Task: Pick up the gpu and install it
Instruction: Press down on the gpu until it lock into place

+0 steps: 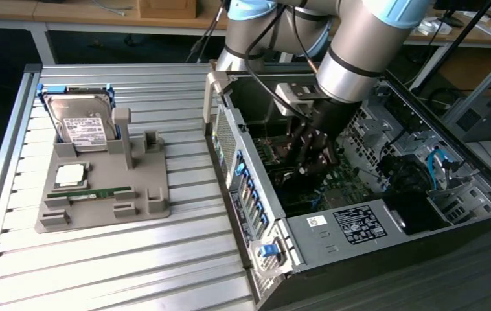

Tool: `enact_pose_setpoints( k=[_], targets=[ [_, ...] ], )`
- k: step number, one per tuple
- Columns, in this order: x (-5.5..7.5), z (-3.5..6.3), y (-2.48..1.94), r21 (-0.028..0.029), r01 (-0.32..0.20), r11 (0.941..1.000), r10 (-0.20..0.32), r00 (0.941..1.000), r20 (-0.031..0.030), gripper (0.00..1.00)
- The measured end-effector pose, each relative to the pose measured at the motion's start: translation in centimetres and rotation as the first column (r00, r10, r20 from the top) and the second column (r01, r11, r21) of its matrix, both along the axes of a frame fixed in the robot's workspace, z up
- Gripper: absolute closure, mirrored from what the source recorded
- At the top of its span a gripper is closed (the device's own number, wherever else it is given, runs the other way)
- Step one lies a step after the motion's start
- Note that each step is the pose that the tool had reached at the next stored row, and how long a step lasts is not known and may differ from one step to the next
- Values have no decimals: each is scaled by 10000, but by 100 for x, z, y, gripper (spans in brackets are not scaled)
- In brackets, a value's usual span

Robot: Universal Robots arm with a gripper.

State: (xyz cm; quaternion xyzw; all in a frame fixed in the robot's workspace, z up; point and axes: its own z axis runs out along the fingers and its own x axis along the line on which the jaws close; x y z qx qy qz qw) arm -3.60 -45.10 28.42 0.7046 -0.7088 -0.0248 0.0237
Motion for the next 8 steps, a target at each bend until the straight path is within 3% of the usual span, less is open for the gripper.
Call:
enact_pose_setpoints(
  k=[3,5,6,8],
  targets=[
    [0,34,23,-35,-1,10000,1,10000,-2,69],
    [1,40,27,-32,-1,10000,1,10000,0,75],
    [6,40,27,-31,1,10000,-1,10000,-1,87],
    [15,33,27,-31,-2,10000,2,10000,-15,89]
  ],
)
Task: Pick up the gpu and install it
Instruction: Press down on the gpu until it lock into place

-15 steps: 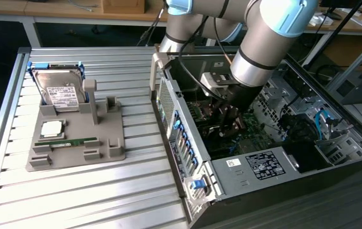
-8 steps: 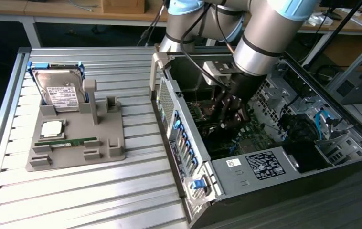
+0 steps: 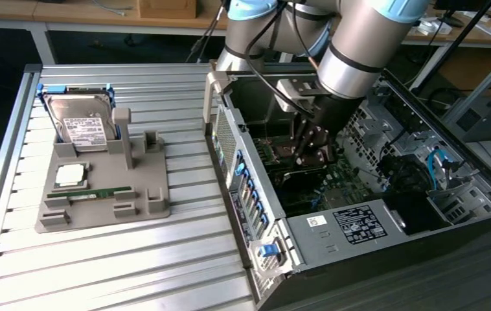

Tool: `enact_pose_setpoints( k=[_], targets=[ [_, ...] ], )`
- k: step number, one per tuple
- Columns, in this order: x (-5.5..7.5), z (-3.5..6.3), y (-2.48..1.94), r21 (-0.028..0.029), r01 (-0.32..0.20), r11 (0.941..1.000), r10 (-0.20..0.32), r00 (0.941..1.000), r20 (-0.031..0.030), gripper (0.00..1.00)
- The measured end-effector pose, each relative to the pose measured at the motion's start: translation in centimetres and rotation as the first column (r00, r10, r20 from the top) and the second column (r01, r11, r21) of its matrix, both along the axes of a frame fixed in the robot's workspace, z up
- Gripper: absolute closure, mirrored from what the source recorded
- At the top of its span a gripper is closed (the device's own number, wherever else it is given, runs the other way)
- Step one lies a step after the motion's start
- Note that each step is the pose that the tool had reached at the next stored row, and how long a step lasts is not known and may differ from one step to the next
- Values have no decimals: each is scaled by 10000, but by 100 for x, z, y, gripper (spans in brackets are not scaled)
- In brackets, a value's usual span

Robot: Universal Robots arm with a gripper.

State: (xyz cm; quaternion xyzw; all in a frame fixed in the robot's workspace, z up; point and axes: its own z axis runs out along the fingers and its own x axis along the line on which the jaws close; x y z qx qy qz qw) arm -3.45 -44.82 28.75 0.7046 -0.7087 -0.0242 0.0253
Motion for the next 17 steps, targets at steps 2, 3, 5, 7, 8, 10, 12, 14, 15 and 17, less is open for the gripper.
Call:
enact_pose_setpoints(
  k=[2,3,5,7,8,10,12,14,15,17],
  targets=[
    [-14,-26,13,-1,-4,10000,4,10000,-2,89],
    [-26,-36,48,0,-6,10000,6,10000,-2,89],
    [-47,-46,76,1,-10,10000,10,10000,-1,89],
    [-102,-55,78,3,-10,10000,10,10000,-1,89],
    [-130,-58,78,0,-10,10000,10,10000,-2,89],
    [-179,-73,73,1,-9,10000,9,10000,-1,89],
    [-195,-94,61,1,-10,10000,10,10000,-1,89],
    [-197,-114,51,-1,-14,10000,14,10000,-2,89],
    [-197,-121,49,-3,-16,10000,16,10000,-3,89],
    [-197,-133,45,-5,-21,10000,21,10000,-3,89]
  ],
)
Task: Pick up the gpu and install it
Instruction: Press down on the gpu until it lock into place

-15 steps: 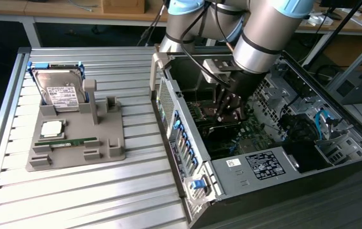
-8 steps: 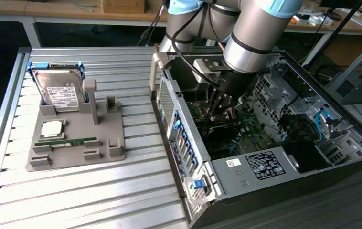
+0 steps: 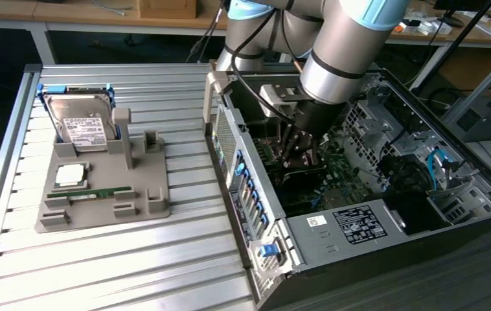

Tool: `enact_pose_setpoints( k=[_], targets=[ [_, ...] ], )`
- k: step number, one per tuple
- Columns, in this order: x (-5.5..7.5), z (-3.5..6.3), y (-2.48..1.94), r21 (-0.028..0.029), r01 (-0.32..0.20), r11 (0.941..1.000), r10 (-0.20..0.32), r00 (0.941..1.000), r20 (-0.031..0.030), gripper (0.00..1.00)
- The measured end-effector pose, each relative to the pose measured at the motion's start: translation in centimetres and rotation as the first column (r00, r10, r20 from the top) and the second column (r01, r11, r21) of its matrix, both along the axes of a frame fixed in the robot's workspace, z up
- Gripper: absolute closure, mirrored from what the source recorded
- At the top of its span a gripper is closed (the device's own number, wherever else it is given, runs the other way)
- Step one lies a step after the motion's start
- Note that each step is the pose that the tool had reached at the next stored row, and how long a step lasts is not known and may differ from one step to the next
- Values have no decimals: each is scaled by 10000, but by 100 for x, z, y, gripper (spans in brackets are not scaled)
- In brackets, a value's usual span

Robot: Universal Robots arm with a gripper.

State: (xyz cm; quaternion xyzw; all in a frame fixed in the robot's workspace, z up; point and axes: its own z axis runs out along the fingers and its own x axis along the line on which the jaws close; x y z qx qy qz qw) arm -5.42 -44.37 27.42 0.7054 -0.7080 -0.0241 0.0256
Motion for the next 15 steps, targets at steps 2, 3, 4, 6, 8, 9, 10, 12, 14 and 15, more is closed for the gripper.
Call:
enact_pose_setpoints(
  k=[2,3,4,6,8,9,10,12,14,15],
  targets=[
    [-2,-10,-8,2,-11,10000,11,10000,1,89],
    [-5,-14,-16,5,-19,10000,19,10000,3,89],
    [-9,-16,-28,6,-34,10000,34,10000,2,89],
    [-13,-18,-48,8,-70,10000,70,10000,1,89],
    [-16,-21,-70,7,-147,9999,147,9999,2,89],
    [-17,-23,-72,9,-207,9998,207,9998,2,89],
    [-17,-28,-72,12,-246,9997,246,9997,4,89],
    [-16,-44,-73,5,-309,9995,309,9995,1,89],
    [-15,-64,-74,-5,-331,9995,331,9995,-5,89],
    [-14,-75,-73,2,-340,9994,340,9994,-1,89]
  ],
)
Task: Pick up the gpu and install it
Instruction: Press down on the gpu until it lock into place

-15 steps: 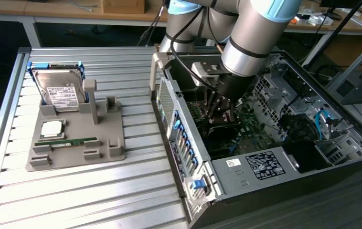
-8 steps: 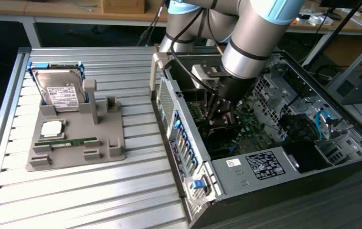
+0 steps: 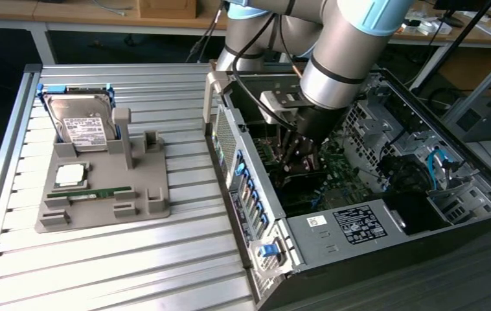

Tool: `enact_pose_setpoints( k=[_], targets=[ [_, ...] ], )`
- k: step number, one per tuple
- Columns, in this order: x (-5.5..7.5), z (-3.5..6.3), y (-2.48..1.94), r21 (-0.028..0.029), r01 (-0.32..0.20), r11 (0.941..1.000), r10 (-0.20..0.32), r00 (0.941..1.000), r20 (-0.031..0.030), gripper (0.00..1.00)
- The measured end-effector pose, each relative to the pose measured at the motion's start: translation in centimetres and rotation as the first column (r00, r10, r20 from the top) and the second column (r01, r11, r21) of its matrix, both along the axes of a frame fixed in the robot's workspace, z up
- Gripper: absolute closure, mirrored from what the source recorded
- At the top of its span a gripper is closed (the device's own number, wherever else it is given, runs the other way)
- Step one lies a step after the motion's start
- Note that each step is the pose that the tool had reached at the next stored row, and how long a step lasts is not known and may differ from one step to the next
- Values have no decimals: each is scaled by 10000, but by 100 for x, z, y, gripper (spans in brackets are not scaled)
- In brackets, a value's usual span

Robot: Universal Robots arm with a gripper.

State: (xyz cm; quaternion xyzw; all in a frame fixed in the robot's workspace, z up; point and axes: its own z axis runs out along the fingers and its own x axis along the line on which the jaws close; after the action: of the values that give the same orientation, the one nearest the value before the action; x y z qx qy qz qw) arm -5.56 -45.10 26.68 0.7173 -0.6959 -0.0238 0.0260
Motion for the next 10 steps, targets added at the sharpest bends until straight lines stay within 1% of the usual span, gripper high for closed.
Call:
enact_pose_setpoints(
  k=[2,4,5,6,7,9,10],
  targets=[
    [5,-6,0,4,-13,10000,13,10000,2,89],
    [7,12,2,13,-13,10000,13,10000,5,89],
    [8,36,4,32,-12,10000,12,10000,14,89],
    [9,71,5,40,-12,10000,12,10000,17,89],
    [9,132,3,12,-13,10000,13,10000,6,89],
    [10,187,3,11,-13,10000,13,10000,5,89],
    [17,200,3,8,-15,10000,15,10000,3,89]
  ],
)
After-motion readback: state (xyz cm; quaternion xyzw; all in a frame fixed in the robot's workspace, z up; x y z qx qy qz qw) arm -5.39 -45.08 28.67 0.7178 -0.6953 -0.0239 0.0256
